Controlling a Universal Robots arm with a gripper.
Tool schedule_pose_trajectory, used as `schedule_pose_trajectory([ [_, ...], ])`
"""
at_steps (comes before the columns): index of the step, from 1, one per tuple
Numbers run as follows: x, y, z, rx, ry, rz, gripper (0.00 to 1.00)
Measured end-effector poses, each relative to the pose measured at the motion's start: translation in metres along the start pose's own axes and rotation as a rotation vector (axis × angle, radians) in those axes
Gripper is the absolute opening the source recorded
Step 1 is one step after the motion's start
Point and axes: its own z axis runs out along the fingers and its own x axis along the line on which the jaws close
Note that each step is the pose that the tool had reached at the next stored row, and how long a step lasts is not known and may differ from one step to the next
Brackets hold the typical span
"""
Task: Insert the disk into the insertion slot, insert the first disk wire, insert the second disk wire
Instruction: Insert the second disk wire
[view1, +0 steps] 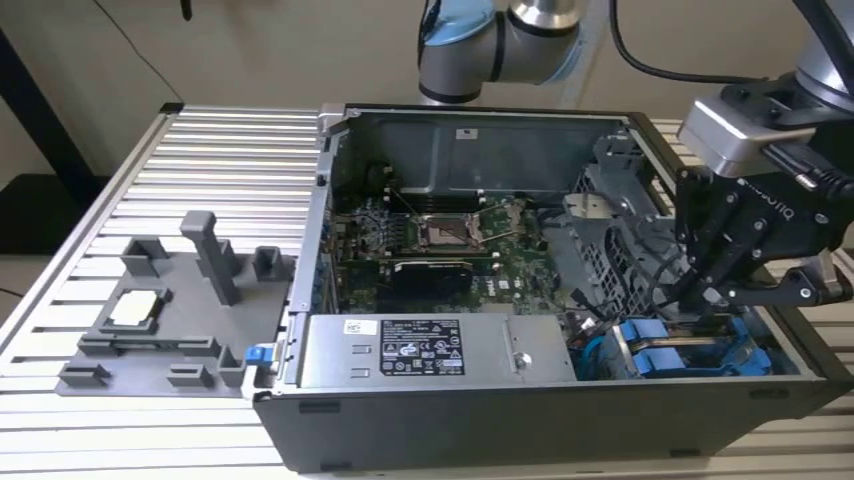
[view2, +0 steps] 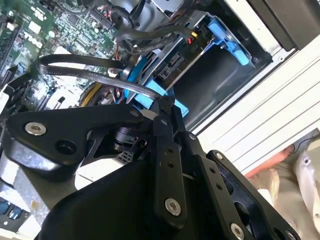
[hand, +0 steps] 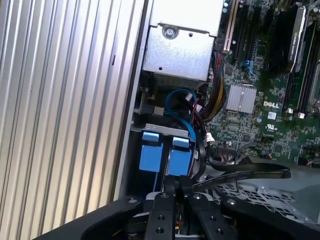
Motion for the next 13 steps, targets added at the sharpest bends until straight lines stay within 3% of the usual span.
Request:
schedule_pose_trajectory([
  [5, 0.0009, 0.0001, 0.001, 0.0035, -0.0227, 0.022, 0.16],
  [8, 0.0016, 0.0002, 0.0016, 0.0067, -0.0424, 0.031, 0.16],
  [11, 0.0057, 0.0002, 0.0019, 0.0067, -0.046, 0.034, 0.16],
  [13, 0.0074, -0.003, 0.0026, -0.0001, -0.0471, 0.034, 0.16],
])
